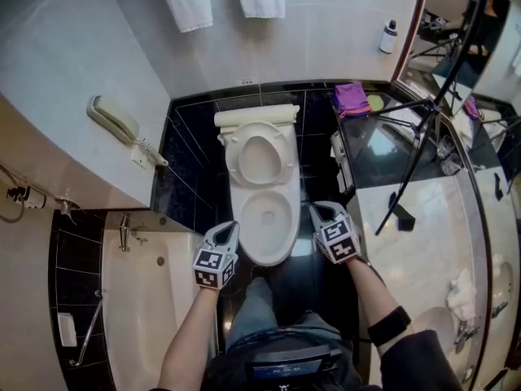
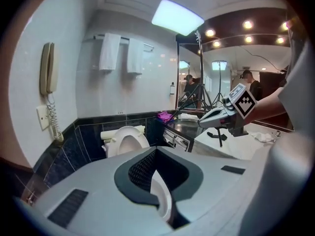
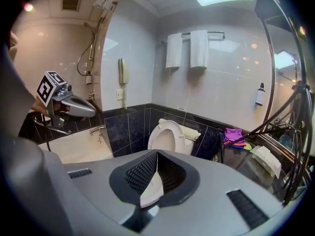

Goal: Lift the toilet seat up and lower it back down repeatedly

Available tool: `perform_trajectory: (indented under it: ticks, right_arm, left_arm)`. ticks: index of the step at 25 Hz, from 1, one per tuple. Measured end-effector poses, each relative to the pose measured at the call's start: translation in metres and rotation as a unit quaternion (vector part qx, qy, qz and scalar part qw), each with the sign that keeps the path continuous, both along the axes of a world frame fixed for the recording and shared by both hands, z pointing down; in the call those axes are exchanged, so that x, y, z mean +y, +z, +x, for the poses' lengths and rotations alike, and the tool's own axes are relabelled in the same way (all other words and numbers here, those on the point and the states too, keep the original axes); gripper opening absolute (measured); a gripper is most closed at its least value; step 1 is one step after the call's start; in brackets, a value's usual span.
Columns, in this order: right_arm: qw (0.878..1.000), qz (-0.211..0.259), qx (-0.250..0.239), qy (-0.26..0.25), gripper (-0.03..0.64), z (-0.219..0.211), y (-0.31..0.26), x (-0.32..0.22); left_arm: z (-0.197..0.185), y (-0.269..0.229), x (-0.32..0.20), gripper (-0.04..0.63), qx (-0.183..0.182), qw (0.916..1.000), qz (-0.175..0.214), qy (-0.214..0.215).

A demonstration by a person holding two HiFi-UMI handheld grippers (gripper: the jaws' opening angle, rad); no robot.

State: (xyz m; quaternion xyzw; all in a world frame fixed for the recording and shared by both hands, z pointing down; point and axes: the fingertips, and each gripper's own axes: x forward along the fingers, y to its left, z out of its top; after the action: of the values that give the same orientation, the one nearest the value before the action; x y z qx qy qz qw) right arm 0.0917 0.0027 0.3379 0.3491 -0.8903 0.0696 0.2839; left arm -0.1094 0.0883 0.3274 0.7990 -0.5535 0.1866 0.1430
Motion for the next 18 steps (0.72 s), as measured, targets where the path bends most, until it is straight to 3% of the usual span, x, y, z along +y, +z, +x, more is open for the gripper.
perform_trajectory:
  ticks: [7, 12, 15, 18]
  right_arm:
    - [0.997, 0.033, 0.057, -0.034, 0.091, -0.052, 0.030, -0.077]
    - [0.989, 0.070, 0.113, -0.069, 0.132, -0.093, 0.044, -0.136]
    - [0.977, 0.101, 0.159, -0.099, 0.153, -0.115, 0.057, -0.174]
    - [0.958, 0.140, 0.213, -0.132, 0.153, -0.138, 0.070, -0.213]
  left_arm:
    - [-0.021, 0.034, -0.053, -0.009, 0.004, 1.0000, -0.003, 0.000]
    - [-0.031, 0.065, -0.082, -0.009, 0.011, 0.9999, -0.012, -0.005]
    - [-0.036, 0.088, -0.098, -0.009, 0.013, 0.9997, -0.017, -0.010]
    - [-0.039, 0.107, -0.119, -0.009, 0.012, 0.9996, -0.020, -0.013]
